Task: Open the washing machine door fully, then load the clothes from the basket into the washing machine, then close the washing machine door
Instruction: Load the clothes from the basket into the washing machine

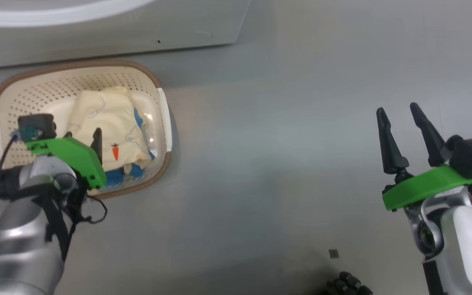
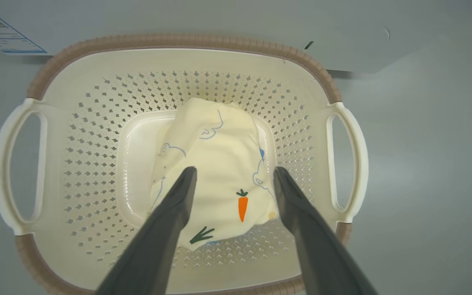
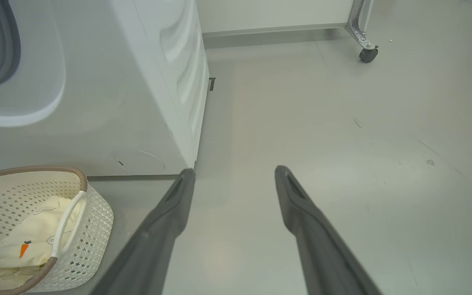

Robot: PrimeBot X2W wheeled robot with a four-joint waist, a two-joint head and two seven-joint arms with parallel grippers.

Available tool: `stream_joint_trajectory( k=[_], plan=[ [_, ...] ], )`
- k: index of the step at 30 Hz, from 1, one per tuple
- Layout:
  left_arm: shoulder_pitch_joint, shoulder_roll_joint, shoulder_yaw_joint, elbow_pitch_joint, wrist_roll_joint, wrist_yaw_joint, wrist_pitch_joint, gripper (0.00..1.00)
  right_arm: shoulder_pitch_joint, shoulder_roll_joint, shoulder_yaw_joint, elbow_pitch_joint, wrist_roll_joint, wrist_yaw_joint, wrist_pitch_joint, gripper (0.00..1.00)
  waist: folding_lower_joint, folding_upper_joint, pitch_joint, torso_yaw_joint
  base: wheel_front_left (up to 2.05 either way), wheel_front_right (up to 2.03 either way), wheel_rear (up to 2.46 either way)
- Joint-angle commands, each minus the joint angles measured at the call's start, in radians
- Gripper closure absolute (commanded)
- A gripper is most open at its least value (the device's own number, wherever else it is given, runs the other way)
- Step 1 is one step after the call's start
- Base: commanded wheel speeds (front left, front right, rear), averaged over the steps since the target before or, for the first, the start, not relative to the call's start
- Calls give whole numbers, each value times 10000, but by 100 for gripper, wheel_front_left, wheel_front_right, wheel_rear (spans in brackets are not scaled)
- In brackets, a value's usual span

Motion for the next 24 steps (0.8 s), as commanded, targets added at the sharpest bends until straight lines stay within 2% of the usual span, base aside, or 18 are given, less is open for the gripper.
stream_joint_trajectory(
  k=[1,9,17,24],
  plan=[
    [-288,441,251,21,-96,-46,110,0,-152,-110,204,-268,47,-4,-124,0,-1,0,887,-365,0,0,0],
    [-1896,804,606,1280,-564,-243,614,0,-679,-110,522,-369,216,-4,-434,0,-1,0,2451,-728,0,0,0],
    [-2891,1337,735,1969,-726,-193,1052,0,-828,-110,684,-599,391,-4,-597,0,-1,0,3572,-987,0,0,0],
    [-3210,1332,743,2268,-881,-49,1785,0,-831,-110,820,-747,459,-4,-634,0,-1,0,4121,-1038,0,0,0]
  ],
)
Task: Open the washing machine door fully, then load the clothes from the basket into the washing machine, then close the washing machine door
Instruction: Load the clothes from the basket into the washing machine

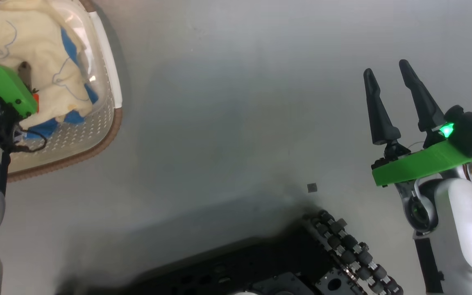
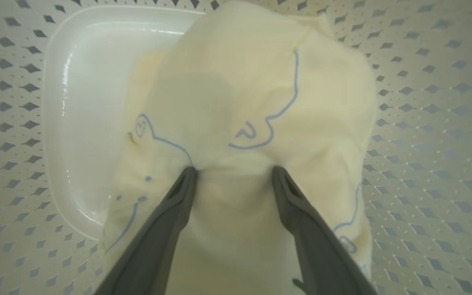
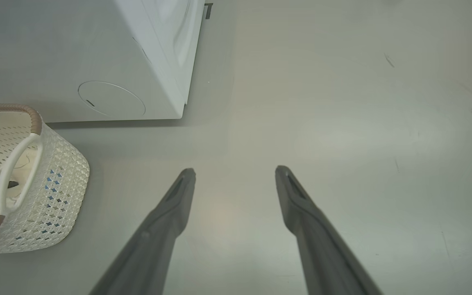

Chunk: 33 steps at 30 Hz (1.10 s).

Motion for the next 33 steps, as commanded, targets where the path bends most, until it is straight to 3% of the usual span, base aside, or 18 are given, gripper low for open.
stream_joint_trajectory(
  k=[1,3,5,16,33],
  plan=[
    [368,304,157,88,-98,48,291,0,309,-110,187,-276,101,-4,-62,0,-1,0,121,-71,0,0,0],
    [397,233,194,138,-194,113,565,0,301,-110,215,-336,123,-4,-59,0,-1,0,219,-129,0,0,0],
    [422,122,230,151,-285,87,435,100,287,-110,241,-419,175,-4,-61,0,-1,0,325,-210,0,0,0],
    [710,-227,234,192,-452,-62,-402,100,260,-110,27,-515,166,-4,-75,0,-1,0,163,14,0,0,0],
    [1893,-907,593,-39,-1206,-497,-3646,100,312,-110,-525,-389,-326,-4,102,0,-1,0,-1691,1090,0,0,0]
  ],
)
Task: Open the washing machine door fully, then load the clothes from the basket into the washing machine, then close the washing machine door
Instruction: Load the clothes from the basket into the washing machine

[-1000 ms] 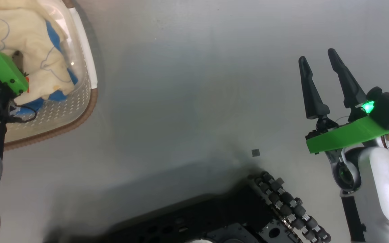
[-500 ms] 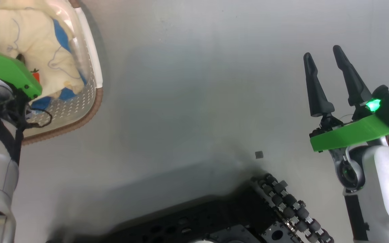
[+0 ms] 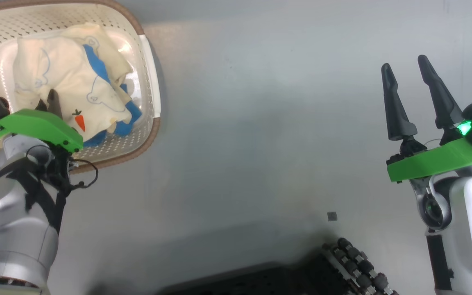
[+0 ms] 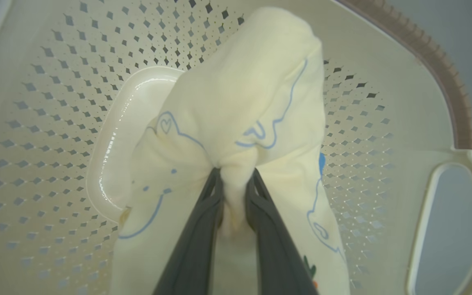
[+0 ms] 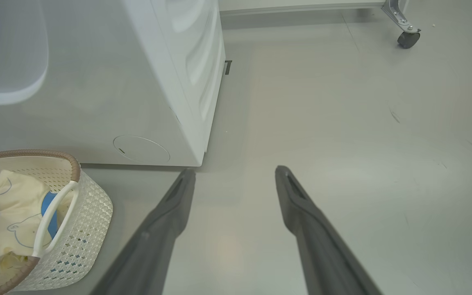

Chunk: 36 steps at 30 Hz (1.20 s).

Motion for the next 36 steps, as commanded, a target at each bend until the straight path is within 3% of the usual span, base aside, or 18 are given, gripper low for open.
stream_joint_trajectory(
  k=[1,7,12,21,36],
  plan=[
    [473,320,96,-167,28,-47,-323,100,338,-108,84,-184,-60,-4,31,0,0,0,-608,243,0,0,0],
    [1150,383,156,-877,199,-56,-844,100,656,-108,-48,-39,-244,-4,166,0,0,0,-1914,391,0,0,0],
    [2300,646,747,-3064,990,305,-858,100,991,-108,-214,26,-331,-4,299,0,0,0,-2940,427,0,0,0],
    [4763,453,1635,-6765,2530,766,-861,100,1665,-108,-351,-48,-639,-4,698,0,0,0,-4576,542,0,0,0],
    [7556,555,1508,-10153,3419,1589,-453,100,2452,-108,-469,-315,-925,-4,1171,0,0,0,-6430,795,0,0,0]
  ],
)
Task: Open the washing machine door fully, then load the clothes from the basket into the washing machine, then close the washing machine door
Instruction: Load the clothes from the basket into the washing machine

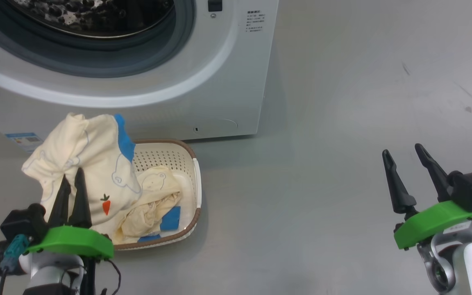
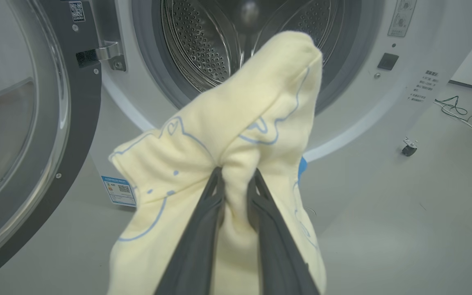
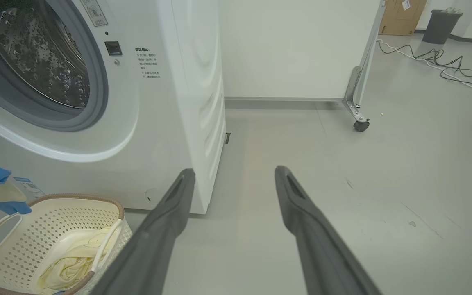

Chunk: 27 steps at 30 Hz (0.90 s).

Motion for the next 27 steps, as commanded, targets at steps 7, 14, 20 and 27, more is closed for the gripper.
stream_joint_trajectory(
  k=[7,14,20,27],
  plan=[
    [588,344,173,-1440,172,351,472,100,57,-108,234,-519,-147,-4,60,0,1,-1,-624,232,0,0,0],
    [1132,279,-23,-1960,149,486,774,100,97,-108,250,-664,-132,-4,14,0,1,-1,-980,364,0,0,0],
    [1207,246,-165,-2133,123,500,881,100,6,-108,399,-920,-149,-4,19,0,1,-1,-1009,497,0,0,0],
    [1160,240,-220,-2059,66,493,828,100,25,-108,573,-1069,-90,-4,97,0,1,-1,-1013,637,0,0,0]
  ],
)
